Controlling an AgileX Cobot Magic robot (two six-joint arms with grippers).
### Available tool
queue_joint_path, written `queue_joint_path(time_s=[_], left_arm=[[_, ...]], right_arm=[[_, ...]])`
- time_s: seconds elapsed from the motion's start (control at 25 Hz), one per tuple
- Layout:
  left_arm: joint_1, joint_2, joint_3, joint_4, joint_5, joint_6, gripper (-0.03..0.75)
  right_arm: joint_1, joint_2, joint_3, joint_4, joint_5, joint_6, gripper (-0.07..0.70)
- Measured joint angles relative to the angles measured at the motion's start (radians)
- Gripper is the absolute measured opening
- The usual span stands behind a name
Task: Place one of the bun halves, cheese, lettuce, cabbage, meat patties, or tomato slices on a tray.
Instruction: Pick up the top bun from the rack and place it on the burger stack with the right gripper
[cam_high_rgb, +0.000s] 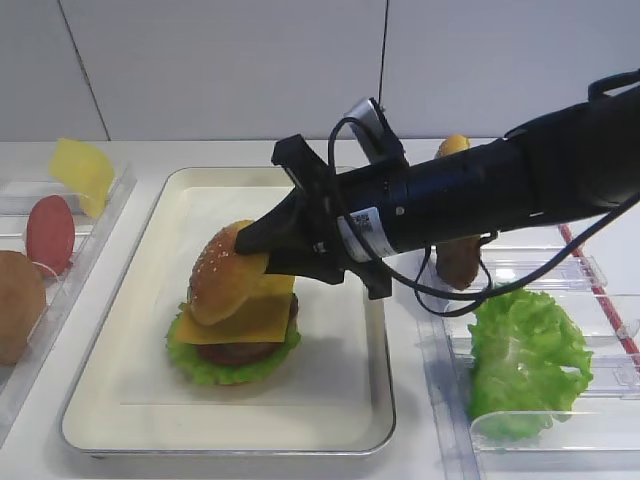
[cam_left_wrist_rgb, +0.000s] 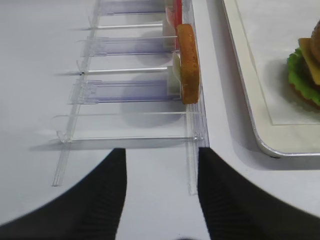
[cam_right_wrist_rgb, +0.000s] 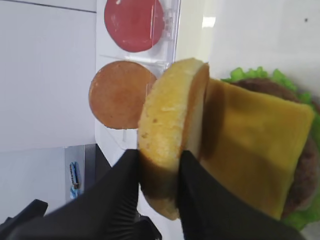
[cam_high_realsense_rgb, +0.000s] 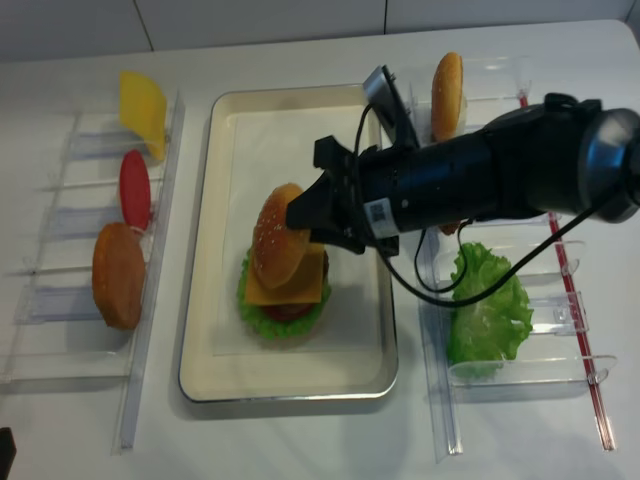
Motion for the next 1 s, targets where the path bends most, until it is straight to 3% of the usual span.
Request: queue_joint_path(time_s=[0.36, 1.0], left_arm=[[0.000, 0.000, 0.000, 0.000, 0.000, 0.000, 0.336], [0.000, 0.000, 0.000, 0.000, 0.000, 0.000, 0.336]], right_arm=[[0.009, 0.007, 0.000, 0.000, -0.006, -0.010, 0.218], [0.009, 0.007, -0.010, -0.126, -0.029, 0.030, 0.236]])
